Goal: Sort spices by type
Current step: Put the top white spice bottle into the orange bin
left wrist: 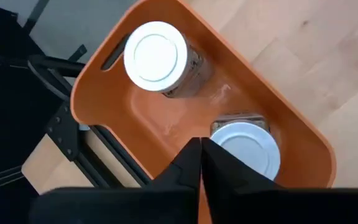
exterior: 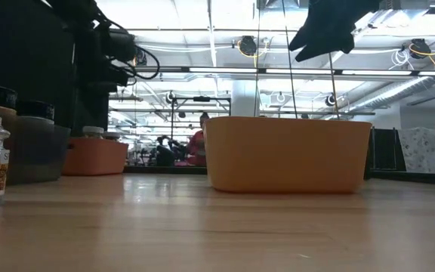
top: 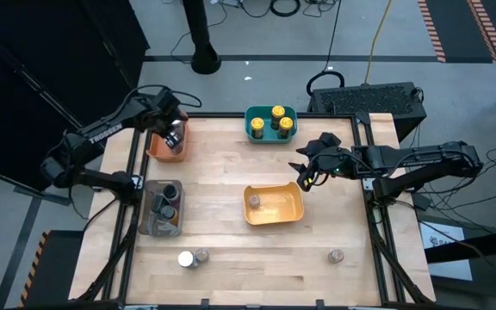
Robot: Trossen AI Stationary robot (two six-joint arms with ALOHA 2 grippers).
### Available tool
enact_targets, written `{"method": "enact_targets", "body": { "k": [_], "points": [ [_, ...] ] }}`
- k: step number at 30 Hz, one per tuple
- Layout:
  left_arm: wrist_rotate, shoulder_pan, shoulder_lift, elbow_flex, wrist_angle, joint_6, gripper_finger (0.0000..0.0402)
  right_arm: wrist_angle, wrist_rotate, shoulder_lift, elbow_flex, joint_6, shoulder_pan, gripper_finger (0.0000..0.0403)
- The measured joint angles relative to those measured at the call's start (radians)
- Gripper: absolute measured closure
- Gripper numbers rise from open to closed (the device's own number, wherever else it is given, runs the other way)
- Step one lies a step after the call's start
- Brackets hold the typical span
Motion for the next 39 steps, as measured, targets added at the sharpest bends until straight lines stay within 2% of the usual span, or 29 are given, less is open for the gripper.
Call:
{"method": "enact_targets", "body": {
  "k": [4,12,21,30,33,39],
  "points": [
    [-0.032,0.0,0.014,-0.001,0.039,0.007,0.0389,0.0,0.0,0.008,0.0,0.002,0.0,0.0176],
    [-0.033,0.005,0.049,-0.001,0.033,0.033,0.0397,-0.001,0.0,0.046,0.0,0.004,0.0,0.0176],
    [0.034,0.001,0.076,-0.001,0.002,0.09,0.0398,0.0,0.0,0.066,0.0,0.004,0.0,0.0176],
    [0.014,-0.028,0.076,-0.001,0.033,0.166,0.0399,0.001,0.0,0.066,0.0,0.015,0.0,0.0176],
    [-0.055,-0.033,0.058,-0.002,0.096,0.137,0.0399,0.017,0.001,0.066,0.0,0.029,0.0,0.0176],
    [-0.032,-0.077,-0.051,-0.002,0.112,0.104,0.04,0.038,0.007,0.075,0.0,0.092,0.03,0.0176]
  ]
}}
